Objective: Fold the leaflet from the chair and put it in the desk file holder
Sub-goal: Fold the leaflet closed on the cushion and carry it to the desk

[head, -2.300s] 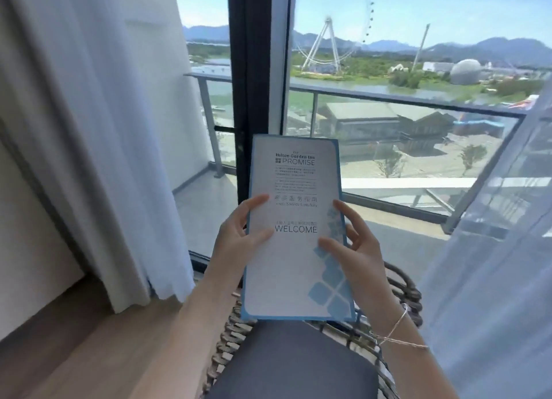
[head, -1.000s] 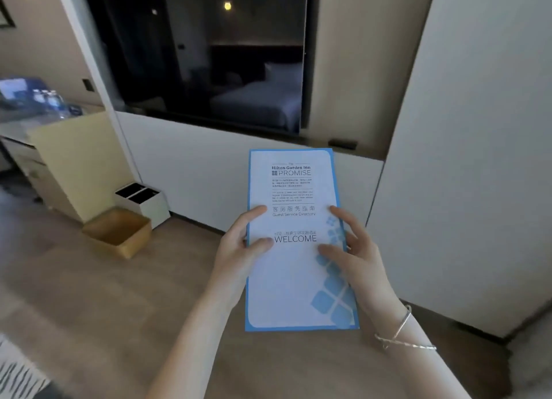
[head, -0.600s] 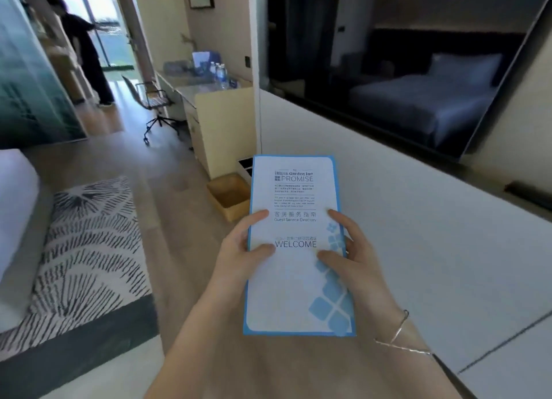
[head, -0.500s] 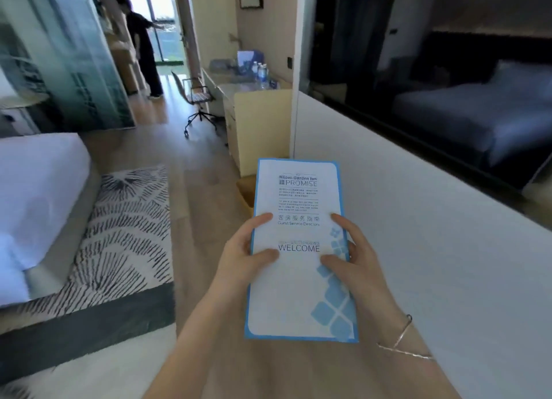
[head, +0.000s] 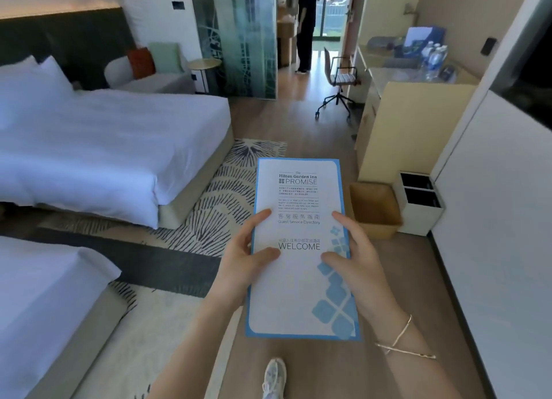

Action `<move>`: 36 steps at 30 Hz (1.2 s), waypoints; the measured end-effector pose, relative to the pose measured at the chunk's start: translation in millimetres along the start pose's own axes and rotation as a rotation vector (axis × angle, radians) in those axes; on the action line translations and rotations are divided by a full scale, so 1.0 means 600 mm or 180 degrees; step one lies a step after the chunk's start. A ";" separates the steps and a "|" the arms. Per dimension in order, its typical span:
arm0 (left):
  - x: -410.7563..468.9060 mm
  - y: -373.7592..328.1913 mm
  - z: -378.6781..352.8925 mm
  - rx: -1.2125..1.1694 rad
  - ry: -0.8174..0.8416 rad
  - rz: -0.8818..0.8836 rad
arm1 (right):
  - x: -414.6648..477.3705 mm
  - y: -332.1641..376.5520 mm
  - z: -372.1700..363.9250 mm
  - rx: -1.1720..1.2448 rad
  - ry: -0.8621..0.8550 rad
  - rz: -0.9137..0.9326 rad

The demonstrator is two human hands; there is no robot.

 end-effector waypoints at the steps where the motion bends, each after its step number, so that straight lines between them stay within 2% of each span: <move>1: 0.043 0.003 0.008 -0.0013 -0.0024 -0.0027 | 0.046 -0.006 -0.008 0.0017 0.0038 -0.0003; 8: 0.384 -0.033 0.017 0.0057 0.0169 -0.0155 | 0.366 0.015 -0.031 0.0176 -0.0082 -0.0019; 17: 0.777 -0.006 -0.064 0.0058 0.0364 -0.0016 | 0.741 0.010 0.042 0.0144 -0.0298 -0.0100; 27: 1.278 -0.044 -0.175 0.0055 0.0119 0.0052 | 1.267 0.038 0.135 0.0052 -0.0111 -0.0099; 36: 1.667 -0.025 -0.200 0.0123 -0.0056 0.0180 | 1.672 0.011 0.157 0.0023 0.0127 -0.0252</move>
Point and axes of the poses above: each hand's wrist, its own x-axis towards the middle knuckle, its own z-axis out of the back of the hand, y = z × x, the point moved 4 cm from there along x, towards the middle knuckle, and after that the axes turned 11 degrees about x, right-handed, at the moved point
